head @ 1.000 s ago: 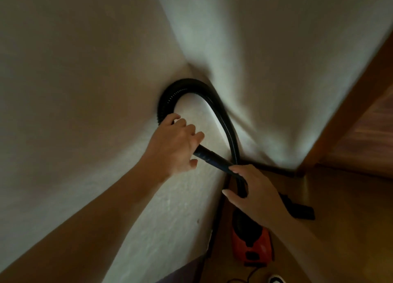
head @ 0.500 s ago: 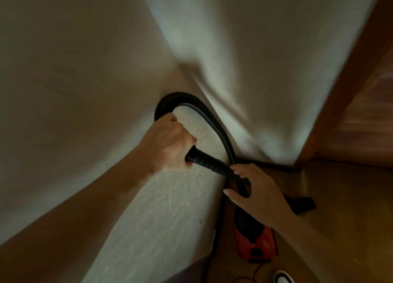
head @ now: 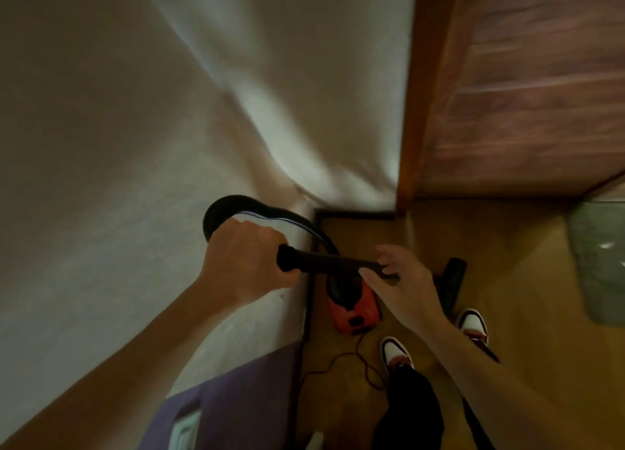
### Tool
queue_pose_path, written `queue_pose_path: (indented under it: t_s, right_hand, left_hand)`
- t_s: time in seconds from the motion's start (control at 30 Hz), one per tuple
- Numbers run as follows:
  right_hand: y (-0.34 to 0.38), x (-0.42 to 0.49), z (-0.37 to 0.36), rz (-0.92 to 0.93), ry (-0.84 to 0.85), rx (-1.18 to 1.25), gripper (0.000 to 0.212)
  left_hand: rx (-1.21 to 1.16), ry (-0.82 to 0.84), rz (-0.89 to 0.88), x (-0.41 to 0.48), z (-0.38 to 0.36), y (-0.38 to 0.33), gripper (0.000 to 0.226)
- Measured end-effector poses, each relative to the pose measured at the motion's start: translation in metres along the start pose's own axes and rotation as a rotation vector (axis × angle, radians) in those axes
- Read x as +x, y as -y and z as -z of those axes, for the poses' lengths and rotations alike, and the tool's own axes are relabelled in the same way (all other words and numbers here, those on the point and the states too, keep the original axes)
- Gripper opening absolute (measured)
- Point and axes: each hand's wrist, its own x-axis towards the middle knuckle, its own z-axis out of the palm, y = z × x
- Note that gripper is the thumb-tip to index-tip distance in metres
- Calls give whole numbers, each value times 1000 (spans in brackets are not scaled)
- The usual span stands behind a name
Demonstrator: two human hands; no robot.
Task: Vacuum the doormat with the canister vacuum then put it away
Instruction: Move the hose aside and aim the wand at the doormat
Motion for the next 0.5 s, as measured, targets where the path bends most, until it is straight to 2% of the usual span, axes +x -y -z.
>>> queue_pose_path:
  t_s: [0.17,0.27,0.4,0.5]
  right_hand:
    - [-7,-40,41,-81,-69,-101,55]
    - [-16,-62,72,-193,-215,-94,55]
    - [-35,-84,120,-406,-480,83,63]
    - [-55,-96,156,-571,-597,303,72]
  left_hand:
    - [-275,-48,81,-38,-10,-64,40]
    - [-423,-35,113,-49,-20,-114,44]
    - [-573,-46,142,-51,-30,-184,45]
    - [-665,5,172,-52,-40,-245,26]
